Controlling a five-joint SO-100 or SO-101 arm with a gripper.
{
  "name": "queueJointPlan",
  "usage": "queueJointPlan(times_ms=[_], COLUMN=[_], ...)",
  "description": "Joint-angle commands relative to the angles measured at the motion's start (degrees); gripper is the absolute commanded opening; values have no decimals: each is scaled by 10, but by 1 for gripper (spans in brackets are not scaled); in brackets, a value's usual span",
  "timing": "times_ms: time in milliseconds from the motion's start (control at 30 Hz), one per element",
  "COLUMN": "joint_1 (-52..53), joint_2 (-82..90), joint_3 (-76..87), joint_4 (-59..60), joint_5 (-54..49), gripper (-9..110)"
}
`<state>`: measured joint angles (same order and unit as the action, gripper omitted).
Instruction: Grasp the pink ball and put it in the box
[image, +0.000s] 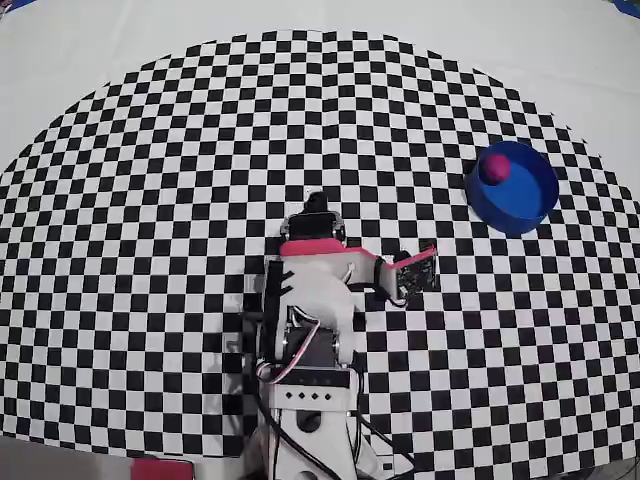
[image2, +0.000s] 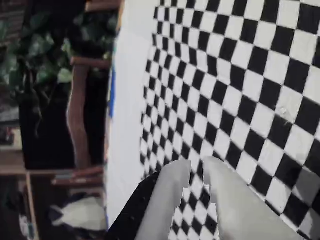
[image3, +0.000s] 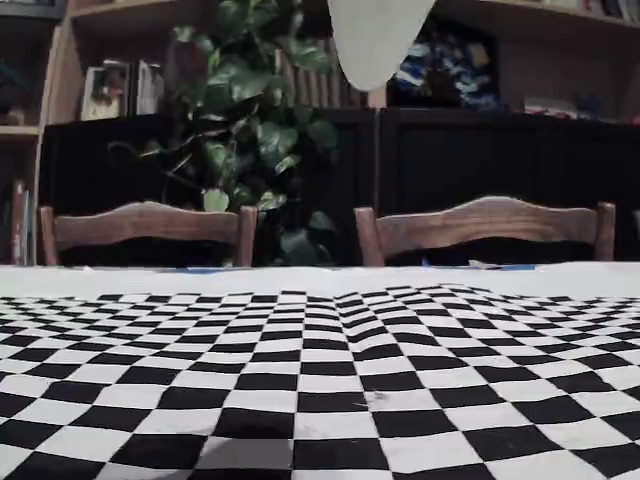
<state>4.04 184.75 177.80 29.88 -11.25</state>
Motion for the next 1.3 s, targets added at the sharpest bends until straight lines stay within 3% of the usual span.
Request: queueJointPlan(times_ms=[0, 367, 1267], joint_1=[-7, -13, -13], joint_2=[15, 15, 15], joint_3=[4, 5, 5], joint_4=[36, 161, 162], joint_5=[0, 12, 14], gripper=[0, 0, 0])
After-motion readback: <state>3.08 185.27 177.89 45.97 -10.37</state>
